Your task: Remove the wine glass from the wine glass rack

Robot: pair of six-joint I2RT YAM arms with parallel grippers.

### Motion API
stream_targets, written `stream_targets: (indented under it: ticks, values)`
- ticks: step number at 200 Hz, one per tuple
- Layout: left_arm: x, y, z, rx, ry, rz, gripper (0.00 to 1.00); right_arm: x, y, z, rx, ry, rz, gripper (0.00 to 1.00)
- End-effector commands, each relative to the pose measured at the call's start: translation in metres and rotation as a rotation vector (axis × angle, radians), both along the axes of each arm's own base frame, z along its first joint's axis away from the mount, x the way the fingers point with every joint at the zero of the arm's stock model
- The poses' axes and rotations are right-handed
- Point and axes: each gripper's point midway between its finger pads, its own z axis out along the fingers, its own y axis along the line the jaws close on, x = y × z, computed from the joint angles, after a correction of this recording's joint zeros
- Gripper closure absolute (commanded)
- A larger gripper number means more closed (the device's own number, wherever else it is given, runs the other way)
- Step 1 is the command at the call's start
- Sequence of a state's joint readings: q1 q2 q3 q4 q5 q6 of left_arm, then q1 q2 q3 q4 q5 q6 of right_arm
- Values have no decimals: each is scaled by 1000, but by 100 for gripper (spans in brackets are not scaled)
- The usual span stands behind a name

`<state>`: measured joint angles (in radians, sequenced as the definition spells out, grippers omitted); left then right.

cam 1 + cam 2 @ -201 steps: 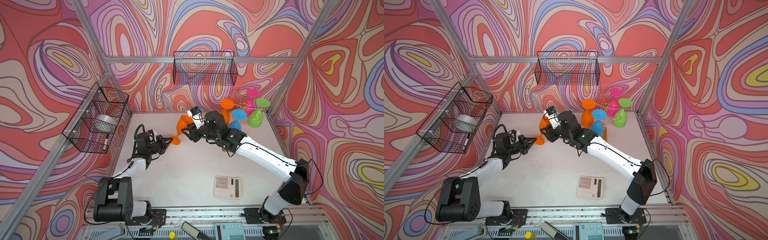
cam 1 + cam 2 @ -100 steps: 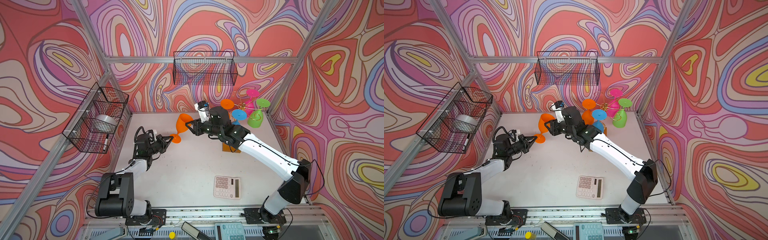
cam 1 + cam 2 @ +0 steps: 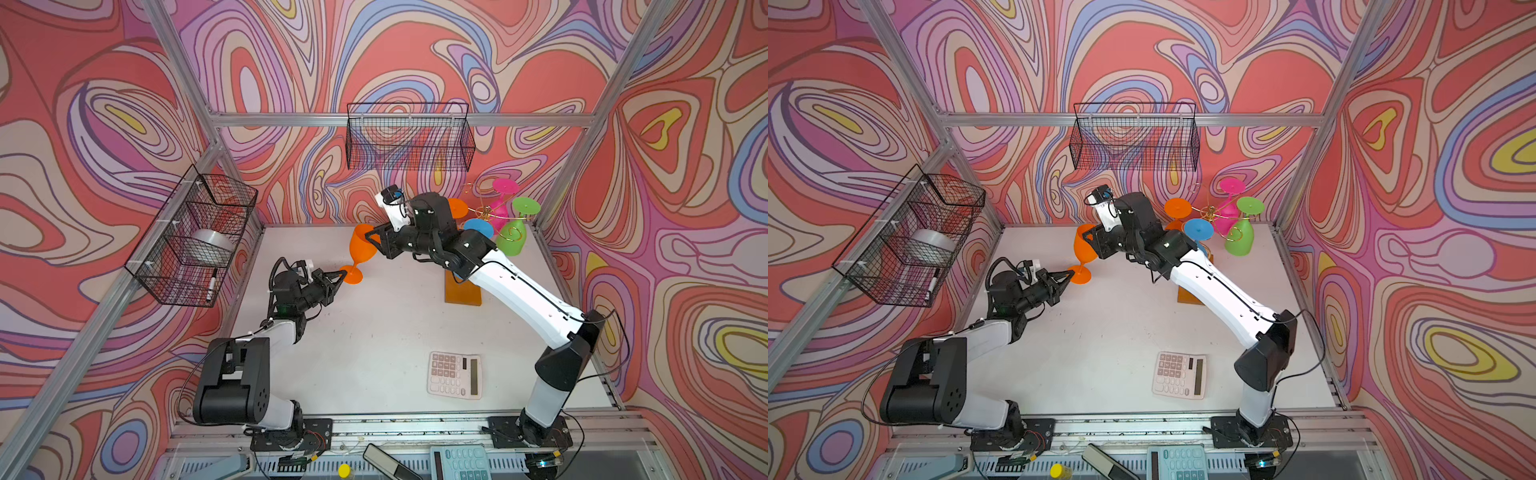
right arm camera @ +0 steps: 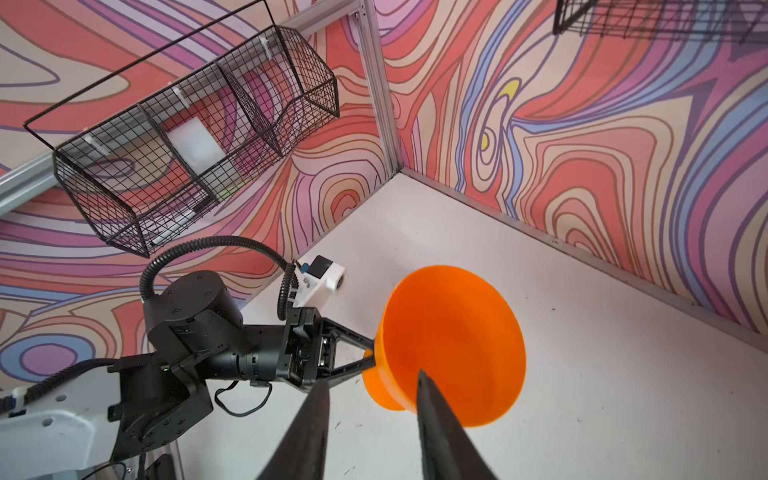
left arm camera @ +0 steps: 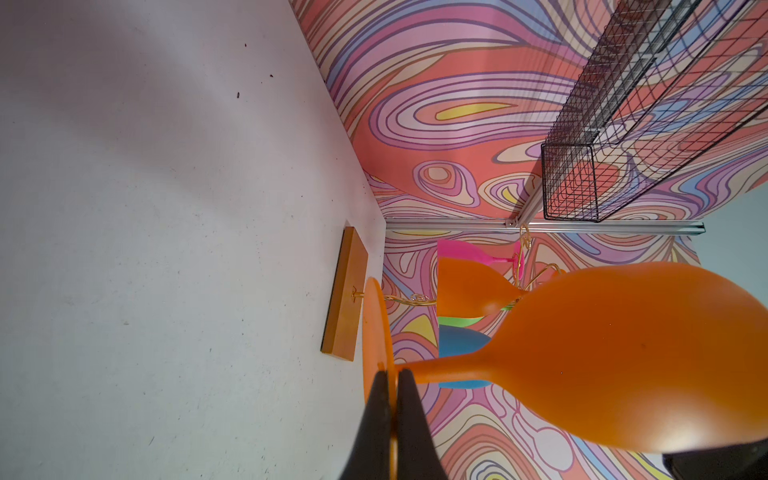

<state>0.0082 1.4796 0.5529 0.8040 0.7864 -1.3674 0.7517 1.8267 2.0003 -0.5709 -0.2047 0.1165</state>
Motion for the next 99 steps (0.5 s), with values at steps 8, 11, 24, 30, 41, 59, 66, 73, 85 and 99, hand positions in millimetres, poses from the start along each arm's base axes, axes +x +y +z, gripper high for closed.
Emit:
stream_targets:
  ticks: [8, 11, 24, 30, 41, 59, 66, 73, 85, 99]
  values:
    - [2, 1, 11, -46, -66, 4, 100, -3, 6, -25, -159, -21, 105, 64]
    - [2, 1, 11, -46, -67, 6, 100, -3, 6, -26, -166, -22, 112, 64]
    - [3, 1, 13, -47, -85, 9, 100, -2, 7, -30, -199, -25, 129, 65]
    - [-3, 1, 1, -47, -55, 11, 100, -1, 7, -30, -211, -29, 135, 66]
    - [-4, 2, -3, -45, -53, 14, 100, 0, 7, -33, -230, -34, 139, 66]
    - [-5, 2, -6, -46, -54, 18, 100, 0, 7, -36, -248, -40, 148, 68]
    - [-4, 2, -7, -46, -53, 18, 100, -1, 6, -37, -253, -42, 152, 69]
    - [-4, 2, -8, -47, -50, 19, 100, -1, 6, -39, -258, -41, 154, 69]
    - [-3, 3, -9, -48, -48, 20, 100, -2, 6, -41, -267, -42, 162, 70]
    - [-2, 3, -8, -48, -50, 21, 100, -4, 7, -42, -268, -40, 177, 71]
